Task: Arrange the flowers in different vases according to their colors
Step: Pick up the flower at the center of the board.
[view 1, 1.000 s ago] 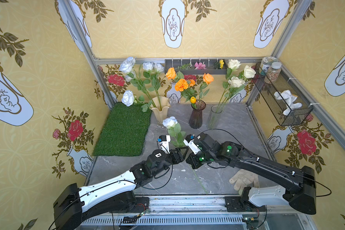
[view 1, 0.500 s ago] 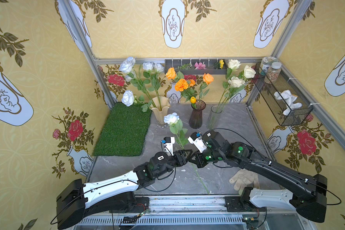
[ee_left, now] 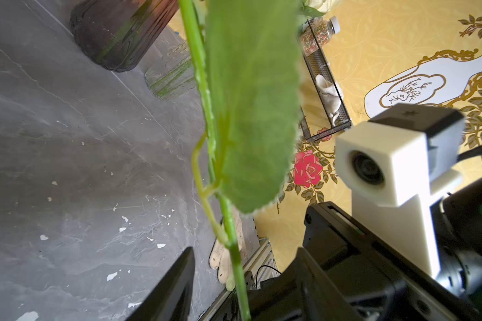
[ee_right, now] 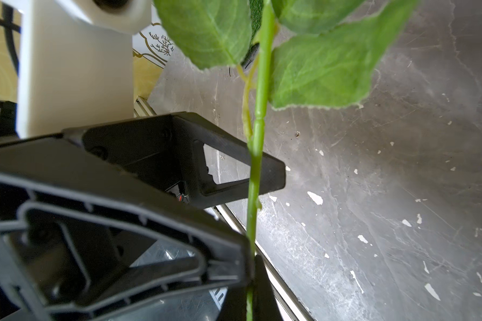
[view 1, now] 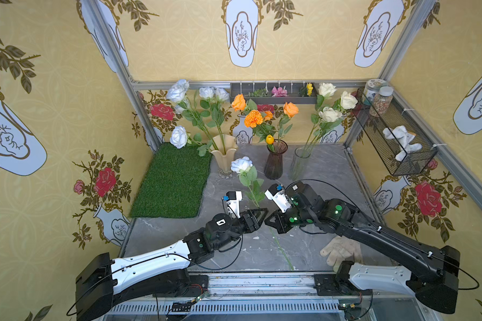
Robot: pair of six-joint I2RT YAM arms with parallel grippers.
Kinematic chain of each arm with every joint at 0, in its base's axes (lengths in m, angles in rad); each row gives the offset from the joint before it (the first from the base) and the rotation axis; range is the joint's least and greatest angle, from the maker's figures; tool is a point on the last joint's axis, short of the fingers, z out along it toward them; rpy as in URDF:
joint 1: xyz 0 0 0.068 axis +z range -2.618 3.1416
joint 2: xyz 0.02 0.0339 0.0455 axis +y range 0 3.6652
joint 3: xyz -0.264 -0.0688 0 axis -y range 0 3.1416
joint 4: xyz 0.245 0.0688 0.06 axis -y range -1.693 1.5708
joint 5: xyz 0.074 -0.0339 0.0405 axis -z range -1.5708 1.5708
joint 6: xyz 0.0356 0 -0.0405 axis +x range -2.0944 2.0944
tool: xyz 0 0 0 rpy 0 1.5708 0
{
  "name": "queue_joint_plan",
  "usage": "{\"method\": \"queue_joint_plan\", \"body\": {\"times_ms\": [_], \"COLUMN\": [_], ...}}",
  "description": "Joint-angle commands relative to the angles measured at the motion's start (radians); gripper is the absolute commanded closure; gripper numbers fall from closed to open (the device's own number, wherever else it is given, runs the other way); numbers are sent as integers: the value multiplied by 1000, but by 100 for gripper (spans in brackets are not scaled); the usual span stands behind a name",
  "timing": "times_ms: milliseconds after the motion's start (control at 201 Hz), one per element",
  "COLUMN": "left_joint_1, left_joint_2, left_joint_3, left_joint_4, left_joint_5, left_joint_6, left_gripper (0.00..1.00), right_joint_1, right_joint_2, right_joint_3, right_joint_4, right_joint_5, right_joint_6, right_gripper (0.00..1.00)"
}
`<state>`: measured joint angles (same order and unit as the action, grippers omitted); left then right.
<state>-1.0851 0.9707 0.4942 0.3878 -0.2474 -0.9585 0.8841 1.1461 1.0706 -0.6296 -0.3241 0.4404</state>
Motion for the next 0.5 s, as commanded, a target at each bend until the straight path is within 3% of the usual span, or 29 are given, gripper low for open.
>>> {"method": "queue_joint_plan", "body": {"times_ms": [0, 154, 334, 493], "left_joint_1": [1, 1, -1, 1], "left_joint_2": [-12, 18, 60, 49], "left_joint_3": [-14, 10, 39, 36], "left_joint_4": [8, 9, 10, 2], "left_joint_5": [-20, 3, 14, 2], "left_joint_6": [6, 10, 12, 17], "left_gripper": [43, 47, 67, 72], "right_joint_1": [-15, -20, -20, -20], "right_joint_2": [-10, -11, -11, -10], "right_joint_3": [-4, -6, -16, -25], "right_joint_4": [33, 36, 42, 46], "right_joint_5": [-27, -41, -49, -55], "right_joint_6": [-11, -10, -12, -16], "right_gripper": [100, 100, 100, 100]}}
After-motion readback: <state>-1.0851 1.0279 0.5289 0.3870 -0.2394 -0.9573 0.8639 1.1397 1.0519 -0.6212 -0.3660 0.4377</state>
